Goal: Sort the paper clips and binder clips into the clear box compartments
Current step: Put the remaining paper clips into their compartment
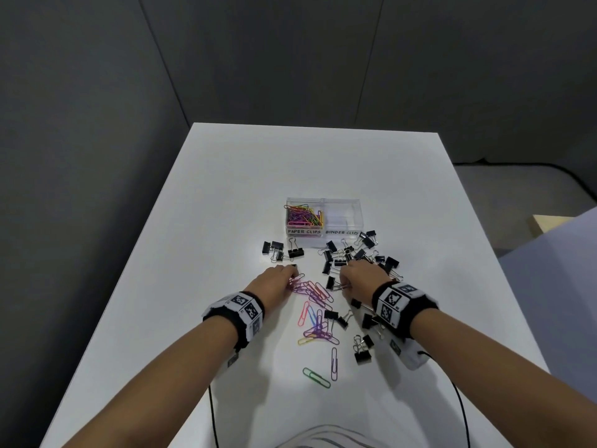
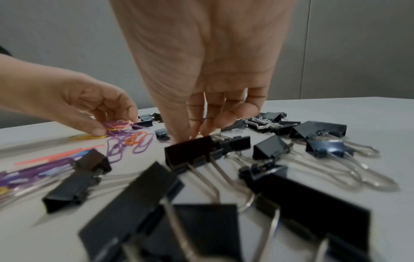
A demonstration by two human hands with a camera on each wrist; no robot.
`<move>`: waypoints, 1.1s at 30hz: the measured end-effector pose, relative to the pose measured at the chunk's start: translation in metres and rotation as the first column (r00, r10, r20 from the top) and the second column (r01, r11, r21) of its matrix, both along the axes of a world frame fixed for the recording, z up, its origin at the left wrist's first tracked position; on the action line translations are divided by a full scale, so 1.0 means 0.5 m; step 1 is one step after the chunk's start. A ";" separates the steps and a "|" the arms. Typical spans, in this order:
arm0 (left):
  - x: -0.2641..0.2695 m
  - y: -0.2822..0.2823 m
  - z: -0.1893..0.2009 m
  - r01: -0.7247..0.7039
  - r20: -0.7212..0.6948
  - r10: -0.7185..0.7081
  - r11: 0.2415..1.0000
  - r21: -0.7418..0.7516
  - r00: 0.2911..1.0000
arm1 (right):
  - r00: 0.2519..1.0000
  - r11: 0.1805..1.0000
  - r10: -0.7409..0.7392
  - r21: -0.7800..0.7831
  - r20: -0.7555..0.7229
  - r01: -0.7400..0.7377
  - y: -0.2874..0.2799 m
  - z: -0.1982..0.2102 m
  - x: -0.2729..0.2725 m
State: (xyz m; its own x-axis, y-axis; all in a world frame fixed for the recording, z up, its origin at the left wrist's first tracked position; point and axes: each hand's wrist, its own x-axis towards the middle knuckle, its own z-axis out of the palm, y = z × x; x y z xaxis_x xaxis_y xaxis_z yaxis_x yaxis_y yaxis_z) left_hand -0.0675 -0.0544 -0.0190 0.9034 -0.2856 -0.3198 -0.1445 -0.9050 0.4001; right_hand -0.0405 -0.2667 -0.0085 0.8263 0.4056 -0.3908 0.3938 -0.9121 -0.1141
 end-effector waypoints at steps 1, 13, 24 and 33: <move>0.000 0.000 0.000 0.017 0.004 -0.017 1.000 0.015 1.000 | 1.000 1.000 -0.020 -0.003 -0.021 0.020 0.000 0.001 0.003; 0.018 -0.004 0.023 0.045 -0.039 -0.043 0.998 0.045 0.998 | 0.975 0.945 -0.201 0.243 -0.093 0.218 -0.031 0.028 0.019; 0.015 -0.005 0.050 -0.007 -0.034 0.010 0.995 0.101 0.999 | 0.978 0.977 -0.157 0.164 0.139 0.134 -0.044 0.021 0.020; 0.015 0.001 0.062 0.041 -0.022 -0.037 0.969 0.243 0.999 | 0.993 0.994 -0.109 0.001 0.051 0.109 0.012 -0.006 0.012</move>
